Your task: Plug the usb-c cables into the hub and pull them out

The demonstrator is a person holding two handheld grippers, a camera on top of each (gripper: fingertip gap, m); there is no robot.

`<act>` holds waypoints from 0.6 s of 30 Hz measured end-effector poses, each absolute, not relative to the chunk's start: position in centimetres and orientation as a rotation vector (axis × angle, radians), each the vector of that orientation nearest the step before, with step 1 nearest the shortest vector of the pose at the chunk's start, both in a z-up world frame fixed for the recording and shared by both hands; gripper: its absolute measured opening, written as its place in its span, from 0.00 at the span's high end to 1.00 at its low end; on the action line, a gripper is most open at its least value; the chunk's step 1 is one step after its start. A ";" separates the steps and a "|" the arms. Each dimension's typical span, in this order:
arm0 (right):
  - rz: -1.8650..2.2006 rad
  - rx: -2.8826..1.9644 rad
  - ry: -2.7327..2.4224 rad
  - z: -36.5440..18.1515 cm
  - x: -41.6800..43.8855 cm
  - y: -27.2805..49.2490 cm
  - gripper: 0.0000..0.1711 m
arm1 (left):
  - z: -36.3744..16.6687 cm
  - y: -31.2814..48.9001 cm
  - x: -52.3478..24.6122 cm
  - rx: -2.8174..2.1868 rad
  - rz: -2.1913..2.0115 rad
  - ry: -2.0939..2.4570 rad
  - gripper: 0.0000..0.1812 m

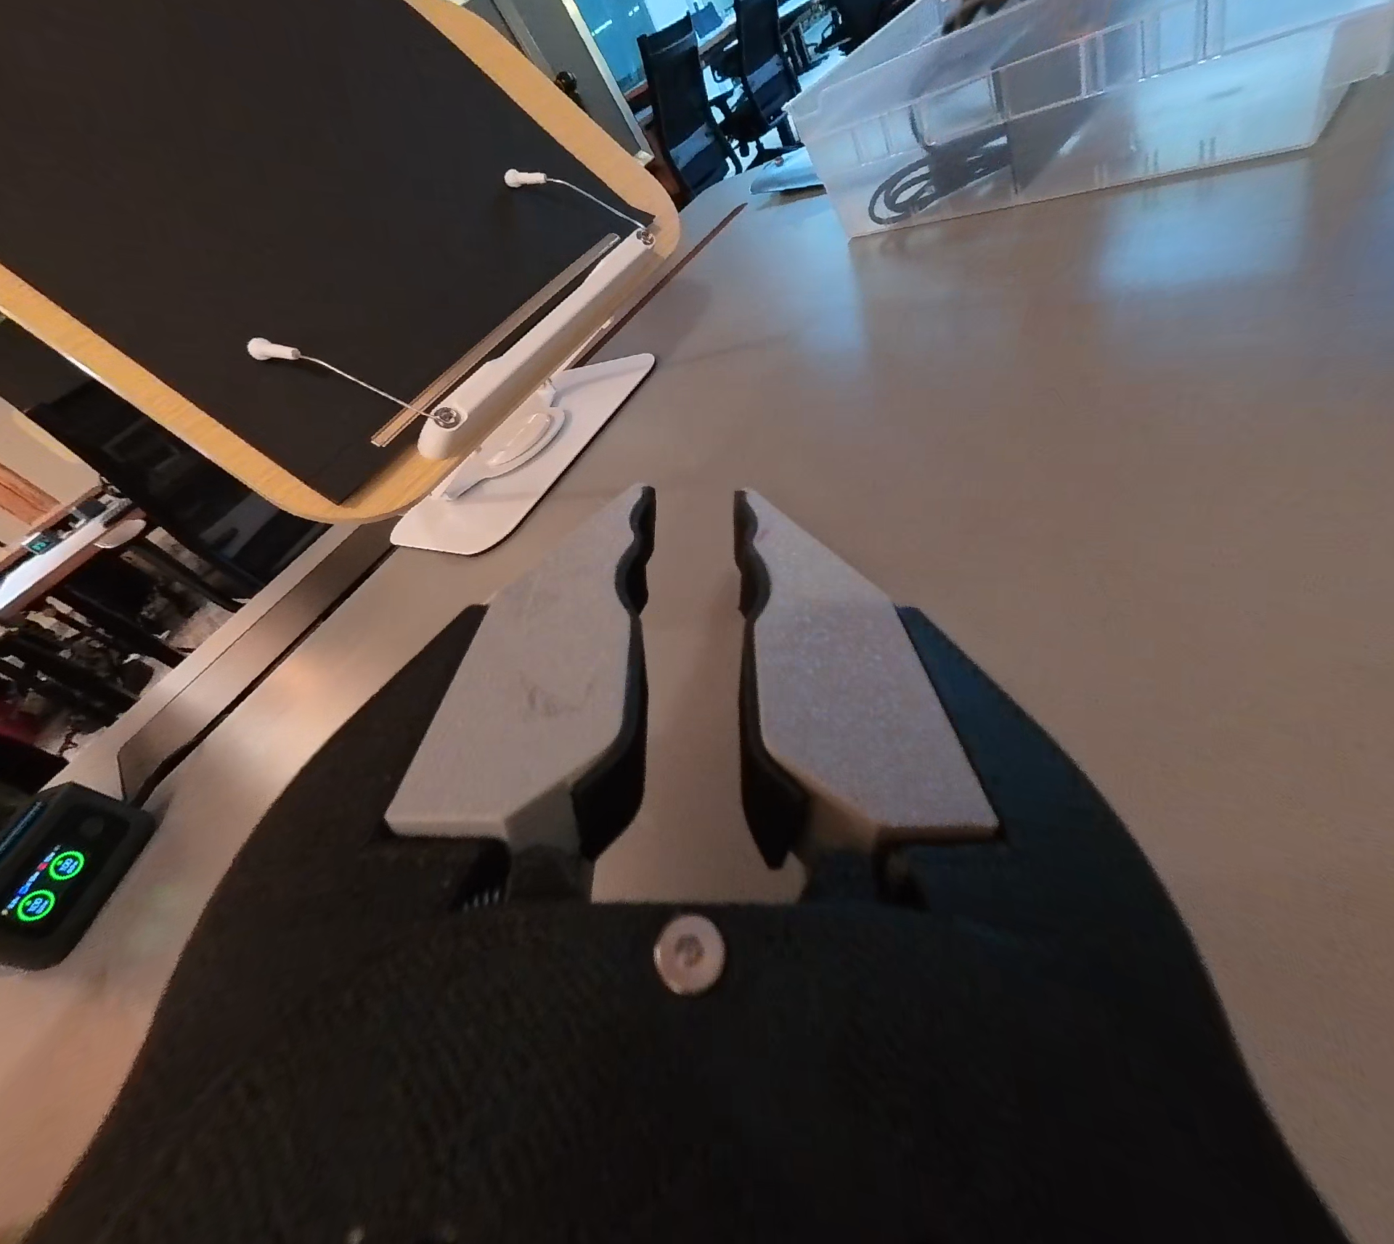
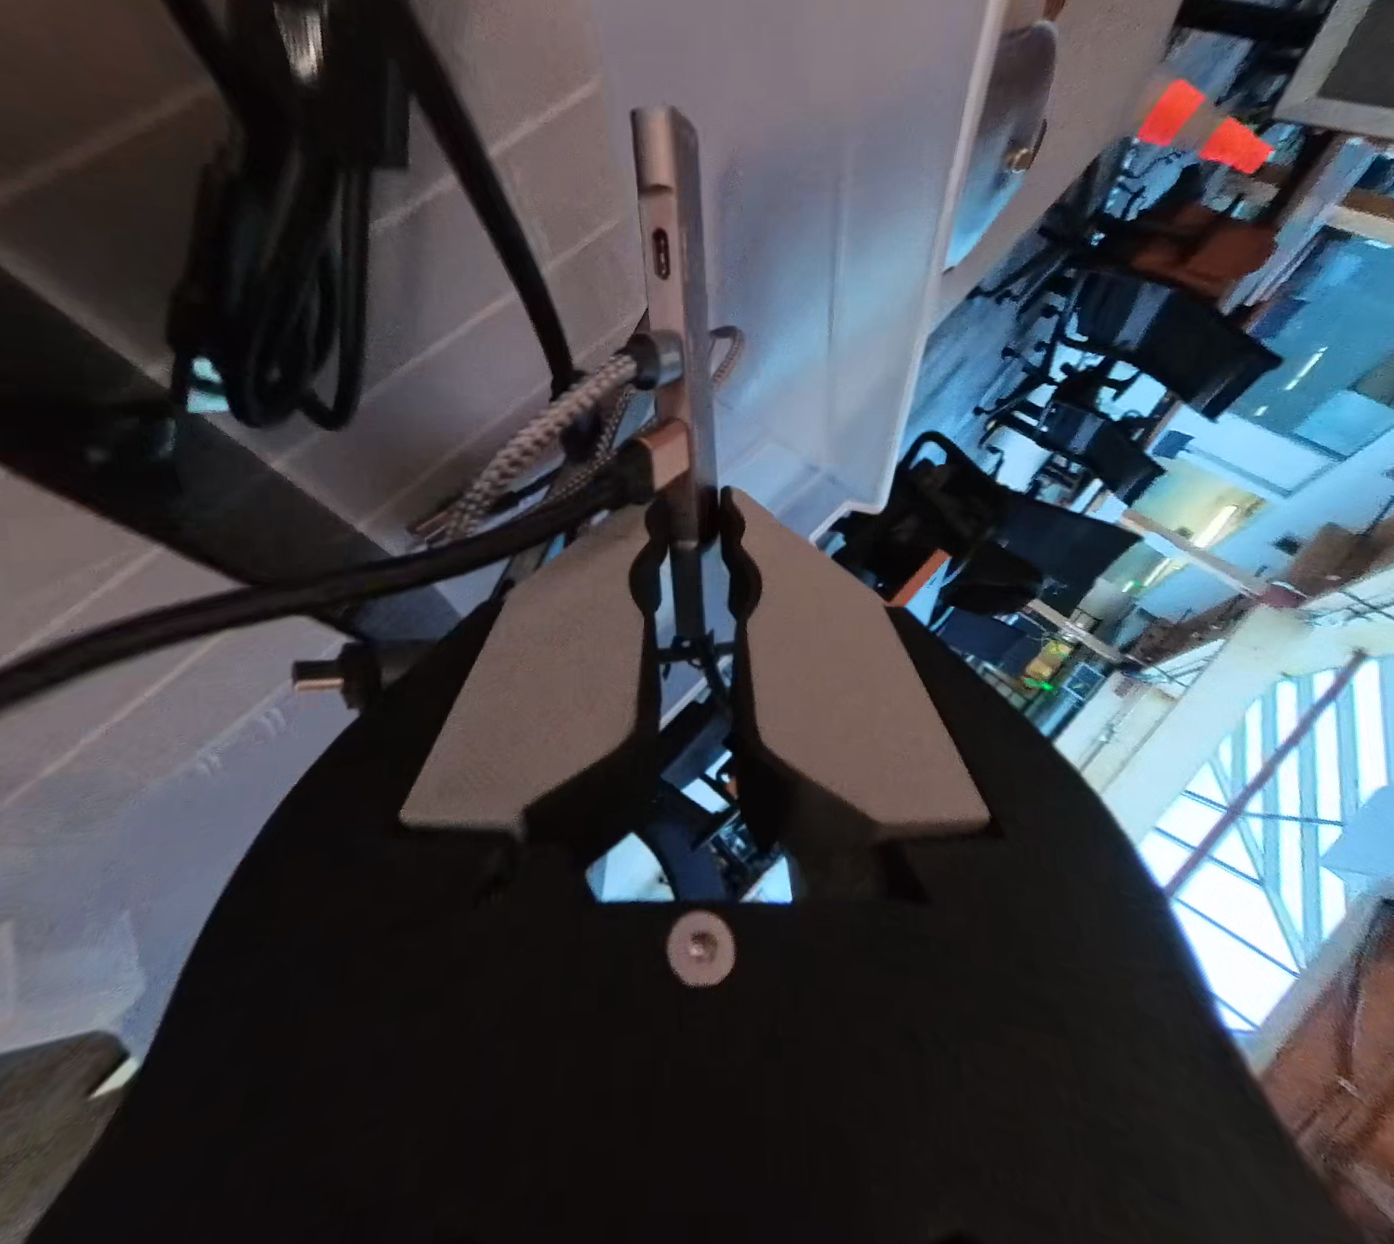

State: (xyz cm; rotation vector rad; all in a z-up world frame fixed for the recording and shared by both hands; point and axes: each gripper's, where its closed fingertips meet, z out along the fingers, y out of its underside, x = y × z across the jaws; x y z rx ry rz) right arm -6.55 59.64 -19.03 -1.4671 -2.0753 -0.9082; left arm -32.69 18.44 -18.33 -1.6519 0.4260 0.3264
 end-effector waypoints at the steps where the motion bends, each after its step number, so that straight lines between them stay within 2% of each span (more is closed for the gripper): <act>1: -0.905 -1.486 -2.073 -19.0 -6.9 59.8 0.92 | -18.3 18.4 -32.7 -1.652 0.324 0.422 0.90; 3: -0.997 -1.531 -2.051 -18.7 -6.7 60.7 0.83 | -18.3 18.4 -32.8 -1.654 0.320 0.417 0.90; 9: -1.194 -1.808 -1.885 -15.6 -5.2 62.2 0.75 | -18.3 18.4 -33.1 -1.660 0.318 0.409 0.90; 14: -0.873 -2.211 -1.766 -15.0 -3.9 60.1 0.66 | -18.4 18.4 -33.4 -1.672 0.304 0.393 0.90; 18: -0.775 -2.304 -1.465 -13.4 -2.9 62.3 0.66 | -18.6 18.5 -33.4 -1.687 0.308 0.399 0.90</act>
